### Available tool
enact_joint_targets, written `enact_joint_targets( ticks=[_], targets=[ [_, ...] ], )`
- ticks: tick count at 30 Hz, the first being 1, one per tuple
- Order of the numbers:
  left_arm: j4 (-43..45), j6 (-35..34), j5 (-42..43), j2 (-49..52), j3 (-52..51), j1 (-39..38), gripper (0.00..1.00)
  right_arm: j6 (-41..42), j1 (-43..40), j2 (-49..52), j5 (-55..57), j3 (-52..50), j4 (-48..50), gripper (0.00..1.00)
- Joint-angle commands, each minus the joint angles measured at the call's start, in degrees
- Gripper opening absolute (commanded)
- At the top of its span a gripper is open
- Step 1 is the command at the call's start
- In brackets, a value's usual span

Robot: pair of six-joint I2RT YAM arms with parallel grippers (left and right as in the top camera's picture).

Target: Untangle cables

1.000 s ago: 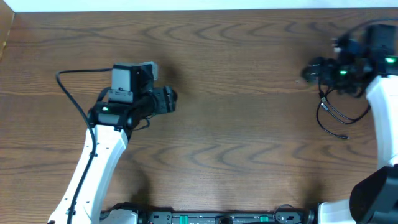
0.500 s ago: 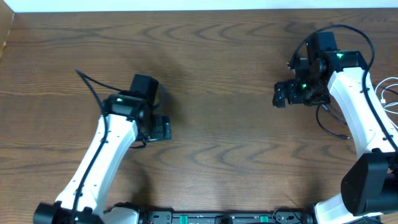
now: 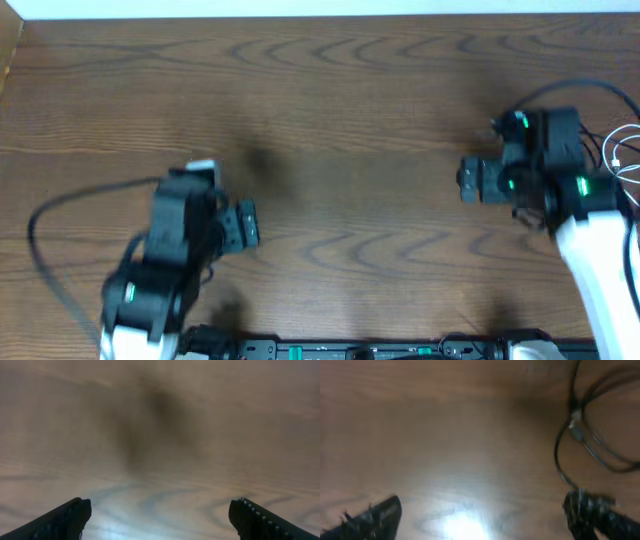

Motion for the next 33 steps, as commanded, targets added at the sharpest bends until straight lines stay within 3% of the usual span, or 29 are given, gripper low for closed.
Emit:
enact_joint_targets(
  ticks=[1, 10, 21, 33],
  targets=[
    [1.7, 1.6, 0.6, -9.6, -5.1, -0.1, 0.93, 1.2, 0.1, -11.8, 1.3, -7.0, 2.8, 0.99],
    [0.8, 1.6, 0.6, -20.8, -7.0, -0.1, 0.94, 1.2, 0.1, -30.8, 0.9, -12.3, -1.6, 0.99],
    [0.8, 1.6, 0.6, -20.7, -7.0, -0.1, 0.94, 1.2, 0.1, -32.7, 0.9, -12.3, -11.8, 0.99],
    [0.8, 1.6, 0.6, -20.7, -7.0, -0.1, 0.94, 0.2, 0.1, -33.2, 3.8, -12.3, -13.6, 0.99]
  ],
)
